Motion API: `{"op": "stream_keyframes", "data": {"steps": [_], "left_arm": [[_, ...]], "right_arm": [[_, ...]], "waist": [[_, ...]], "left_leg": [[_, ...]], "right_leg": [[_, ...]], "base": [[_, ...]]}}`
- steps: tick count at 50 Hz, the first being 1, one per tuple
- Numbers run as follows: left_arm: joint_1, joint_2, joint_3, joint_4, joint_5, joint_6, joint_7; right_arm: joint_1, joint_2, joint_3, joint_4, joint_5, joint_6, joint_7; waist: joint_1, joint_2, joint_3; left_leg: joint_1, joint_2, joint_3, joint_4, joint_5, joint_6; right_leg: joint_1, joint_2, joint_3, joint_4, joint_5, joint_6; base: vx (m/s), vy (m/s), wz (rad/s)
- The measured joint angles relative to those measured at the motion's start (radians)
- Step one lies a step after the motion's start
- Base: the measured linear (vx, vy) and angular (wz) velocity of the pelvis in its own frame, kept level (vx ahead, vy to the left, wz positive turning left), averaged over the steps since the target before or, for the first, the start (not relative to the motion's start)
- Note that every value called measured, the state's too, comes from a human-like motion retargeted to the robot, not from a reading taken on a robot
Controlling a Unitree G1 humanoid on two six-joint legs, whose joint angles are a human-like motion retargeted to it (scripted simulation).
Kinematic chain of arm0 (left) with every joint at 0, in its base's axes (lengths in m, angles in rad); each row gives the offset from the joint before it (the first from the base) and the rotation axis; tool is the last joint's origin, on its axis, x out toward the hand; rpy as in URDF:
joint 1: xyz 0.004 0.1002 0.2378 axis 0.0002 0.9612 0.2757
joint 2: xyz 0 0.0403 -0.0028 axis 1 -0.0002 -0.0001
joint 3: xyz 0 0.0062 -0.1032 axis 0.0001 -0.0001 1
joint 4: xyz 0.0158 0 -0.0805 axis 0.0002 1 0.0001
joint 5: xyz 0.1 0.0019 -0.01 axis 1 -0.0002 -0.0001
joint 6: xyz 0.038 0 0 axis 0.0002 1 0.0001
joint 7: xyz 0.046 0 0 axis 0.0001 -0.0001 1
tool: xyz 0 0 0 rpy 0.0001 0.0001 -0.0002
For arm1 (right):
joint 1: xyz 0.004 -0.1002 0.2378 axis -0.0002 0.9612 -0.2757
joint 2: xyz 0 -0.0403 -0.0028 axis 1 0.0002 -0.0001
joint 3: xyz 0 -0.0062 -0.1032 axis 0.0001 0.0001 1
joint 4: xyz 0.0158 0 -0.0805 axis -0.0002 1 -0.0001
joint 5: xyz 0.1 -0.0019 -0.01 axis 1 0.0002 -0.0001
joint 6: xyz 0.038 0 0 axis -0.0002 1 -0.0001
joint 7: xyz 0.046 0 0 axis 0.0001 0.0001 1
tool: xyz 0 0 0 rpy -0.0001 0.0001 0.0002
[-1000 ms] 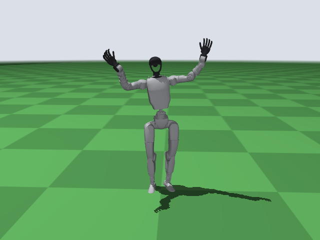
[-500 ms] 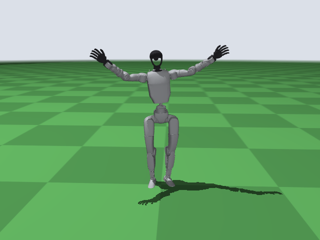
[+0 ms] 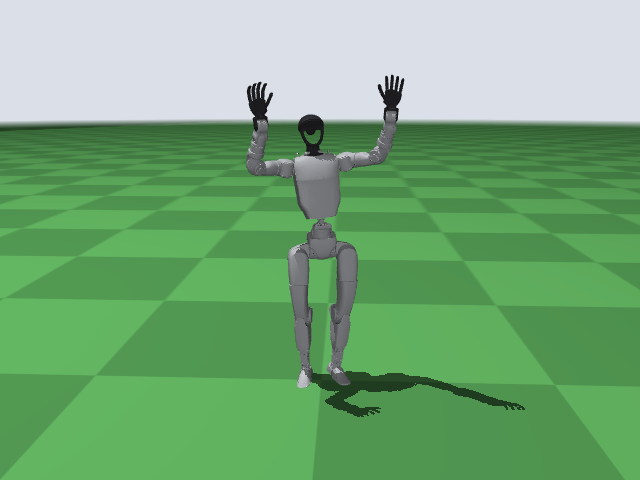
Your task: Upper body actions
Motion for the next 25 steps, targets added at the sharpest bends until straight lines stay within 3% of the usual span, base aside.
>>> {"op": "stream_keyframes", "data": {"steps": [3,4,5,8,12,18,22,25], "left_arm": [[-0.07,-0.081,-0.127,-0.086,0.424,0.2,0.115],[-0.087,-0.101,-0.162,-0.103,0.516,0.225,0.13],[-0.1,-0.117,-0.192,-0.115,0.579,0.224,0.134],[-0.108,-0.162,-0.206,-0.11,0.611,0.146,0.176],[-0.077,-0.122,-0.115,-0.051,0.543,0.147,0.193],[0.074,0.086,0.138,0.201,0.259,0.24,0.151],[0.339,0.24,0.41,0.404,0.019,0.268,0.027],[0.581,0.272,0.638,0.559,-0.118,0.255,-0.027]], "right_arm": [[-0.166,0.014,0.227,-0.036,-0.267,0.141,-0.167],[-0.212,0.028,0.288,-0.023,-0.315,0.133,-0.235],[-0.25,0.044,0.34,0.0,-0.348,0.101,-0.293],[-0.281,0.065,0.391,0.091,-0.336,-0.009,-0.277],[-0.241,0.029,0.325,0.27,-0.261,-0.034,-0.202],[-0.074,-0.073,0.021,0.633,-0.168,-0.055,-0.018],[0.138,-0.052,-0.383,0.806,-0.041,-0.008,0.161],[0.306,-0.006,-0.646,0.876,0.207,-0.03,0.317]], "waist": [[-0.012,-0.001,-0.001],[-0.014,0.0,-0.002],[-0.016,0.002,-0.004],[-0.008,0.01,0.001],[-0.006,0.014,0.015],[-0.014,0.028,0.065],[-0.041,0.037,0.125],[-0.048,0.039,0.164]], "left_leg": [[0.014,0.002,0.003,-0.001,0.0,0.0],[0.018,0.003,0.005,-0.001,0.0,0.0],[0.021,0.005,0.006,-0.001,-0.001,0.0],[0.025,0.01,0.014,-0.003,-0.002,0.001],[0.022,0.012,0.026,-0.004,-0.002,-0.001],[0.013,0.013,0.036,-0.004,-0.001,-0.002],[0.016,0.012,0.035,-0.005,0.002,-0.001],[0.029,0.01,0.043,-0.007,0.005,0.0]], "right_leg": [[0.013,0.003,0.003,0.001,0.001,-0.001],[0.015,0.004,0.004,0.001,0.002,-0.002],[0.016,0.006,0.006,0.001,0.002,-0.002],[0.013,0.011,0.013,0.003,0.006,-0.004],[0.001,0.013,0.023,0.003,0.012,-0.007],[-0.015,0.013,0.033,0.005,0.017,-0.01],[-0.01,0.011,0.029,0.005,0.019,-0.011],[0.003,0.011,0.031,0.002,0.021,-0.013]], "base": [[0.09,-0.06,-0.08],[0.09,-0.06,-0.14],[0.0,0.0,0.0],[-0.01,0.0,-0.21],[-0.05,-0.01,-0.19],[-0.09,-0.01,-0.1],[-0.12,-0.01,0.04],[-0.05,0.01,-0.04]]}}
